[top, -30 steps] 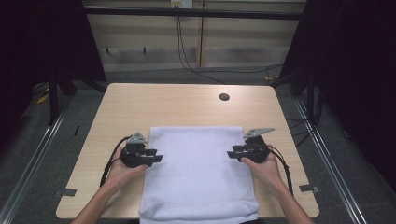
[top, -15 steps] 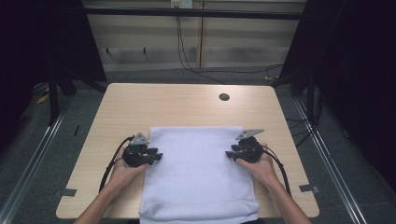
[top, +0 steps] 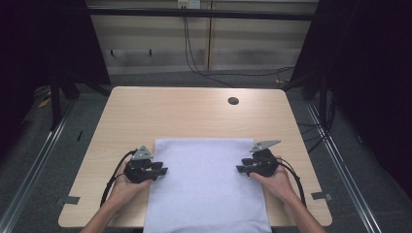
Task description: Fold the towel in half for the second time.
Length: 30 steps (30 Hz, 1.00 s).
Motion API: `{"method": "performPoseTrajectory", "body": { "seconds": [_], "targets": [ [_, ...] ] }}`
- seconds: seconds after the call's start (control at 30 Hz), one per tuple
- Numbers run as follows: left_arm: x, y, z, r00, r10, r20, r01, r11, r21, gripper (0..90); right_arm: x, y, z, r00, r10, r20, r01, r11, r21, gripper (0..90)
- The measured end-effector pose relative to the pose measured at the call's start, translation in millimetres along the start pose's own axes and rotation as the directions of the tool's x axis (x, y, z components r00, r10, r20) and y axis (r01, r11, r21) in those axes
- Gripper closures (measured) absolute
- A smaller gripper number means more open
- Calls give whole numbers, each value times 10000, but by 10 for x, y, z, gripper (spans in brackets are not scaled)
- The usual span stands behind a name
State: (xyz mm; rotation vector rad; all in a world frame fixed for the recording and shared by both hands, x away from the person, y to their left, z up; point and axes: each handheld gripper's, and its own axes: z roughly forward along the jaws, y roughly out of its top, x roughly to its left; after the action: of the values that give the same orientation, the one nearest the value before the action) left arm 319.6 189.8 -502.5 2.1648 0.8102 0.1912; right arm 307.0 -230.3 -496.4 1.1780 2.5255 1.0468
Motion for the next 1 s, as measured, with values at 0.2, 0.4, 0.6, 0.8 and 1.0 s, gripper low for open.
{"method": "performPoseTrajectory", "body": {
  "seconds": [0.2,0.4,0.6,0.8,1.0],
  "targets": [
    [13,1,0,9999,-118,64,119,9999,-21,660,20,10,1,9999,-115,36,115,9999,102,592],
    [4,-1,-23,9993,-254,267,251,9996,137,659,8,9,-12,9999,11,-146,-9,9999,156,590],
    [-167,-112,-142,9994,51,328,-62,9994,329,656,155,-49,-88,9993,-250,-292,268,9978,599,591],
    [-334,-159,-231,9982,397,442,-431,9960,783,654,349,-216,-210,9973,-547,-491,576,9966,591,617],
    [-346,-141,-296,9970,372,679,-427,9957,821,673,384,-255,-341,9975,-443,-557,466,9981,408,603]
  ]
}}
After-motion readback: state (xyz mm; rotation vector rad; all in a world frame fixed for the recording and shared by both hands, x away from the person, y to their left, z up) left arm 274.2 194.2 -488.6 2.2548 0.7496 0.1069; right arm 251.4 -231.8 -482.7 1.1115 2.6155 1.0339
